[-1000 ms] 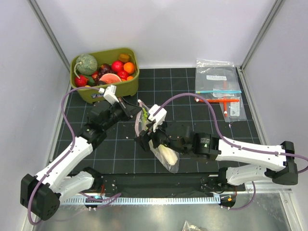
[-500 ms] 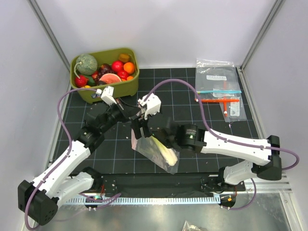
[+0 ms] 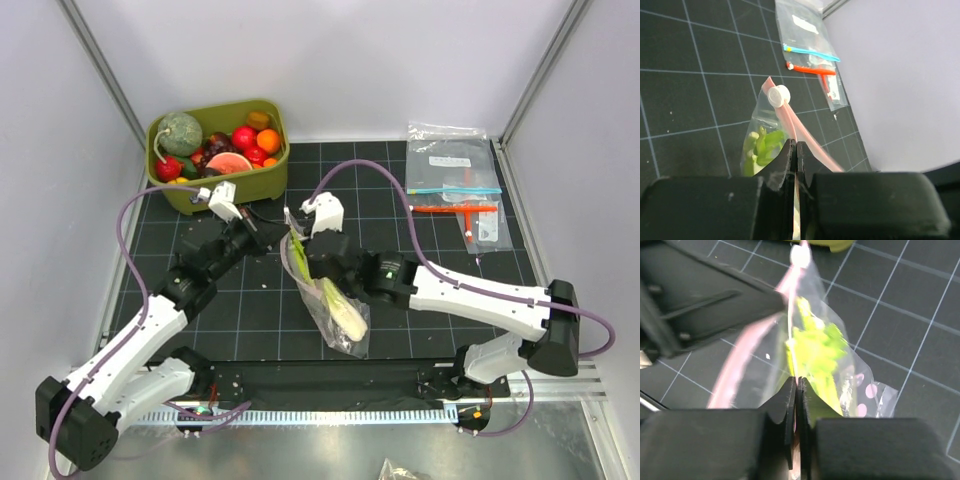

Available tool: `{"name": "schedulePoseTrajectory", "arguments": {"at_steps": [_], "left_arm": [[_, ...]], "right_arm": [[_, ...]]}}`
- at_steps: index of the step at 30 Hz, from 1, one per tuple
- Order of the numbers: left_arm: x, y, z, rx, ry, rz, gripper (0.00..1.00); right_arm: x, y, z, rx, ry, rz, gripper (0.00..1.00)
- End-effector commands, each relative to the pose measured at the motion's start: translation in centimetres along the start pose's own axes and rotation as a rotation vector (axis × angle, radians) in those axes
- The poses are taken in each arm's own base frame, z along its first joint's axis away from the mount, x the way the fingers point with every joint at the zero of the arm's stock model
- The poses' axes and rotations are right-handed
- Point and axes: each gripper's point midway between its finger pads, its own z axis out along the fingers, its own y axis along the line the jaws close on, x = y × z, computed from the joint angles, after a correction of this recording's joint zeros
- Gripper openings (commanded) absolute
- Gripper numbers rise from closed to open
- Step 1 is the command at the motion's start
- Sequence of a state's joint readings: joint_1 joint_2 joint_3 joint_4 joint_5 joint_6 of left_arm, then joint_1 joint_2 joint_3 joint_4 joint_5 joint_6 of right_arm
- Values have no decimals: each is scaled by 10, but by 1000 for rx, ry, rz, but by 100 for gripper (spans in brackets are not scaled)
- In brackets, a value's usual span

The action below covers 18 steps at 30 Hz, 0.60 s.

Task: Place the food in the zip-top bag and seal the zipper
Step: Adjust the zipper food storage bag at the center of the board.

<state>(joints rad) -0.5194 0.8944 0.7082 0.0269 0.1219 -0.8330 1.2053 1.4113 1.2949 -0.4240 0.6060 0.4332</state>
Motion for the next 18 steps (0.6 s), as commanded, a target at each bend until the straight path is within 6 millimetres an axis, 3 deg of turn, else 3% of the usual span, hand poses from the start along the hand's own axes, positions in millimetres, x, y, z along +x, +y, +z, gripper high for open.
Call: {"name": "schedulePoseTrajectory", "arguments": {"at_steps": [1,7,9,13,15,18], "left_arm": [[-1,4,7,-6,-27,14,4],[19,18,27,-25,-11,-10,0],[28,17,33,-26,-14,-3,0],[52,17,46,-70,-34,56,0],[64,1,51,-36,-35,73,0],[85,-13,68,5,38,76,0]], "right_arm": [[-12,-17,4,-52,-38,132,5],[13,-42,33,-96,55,218,1],[13,-60,39,-52,60,231,1],[7,-102,43,25,55,258,1],[-3,-131,38,73,25,280,1],[-23,-157,23,143,-49,290,1]]}}
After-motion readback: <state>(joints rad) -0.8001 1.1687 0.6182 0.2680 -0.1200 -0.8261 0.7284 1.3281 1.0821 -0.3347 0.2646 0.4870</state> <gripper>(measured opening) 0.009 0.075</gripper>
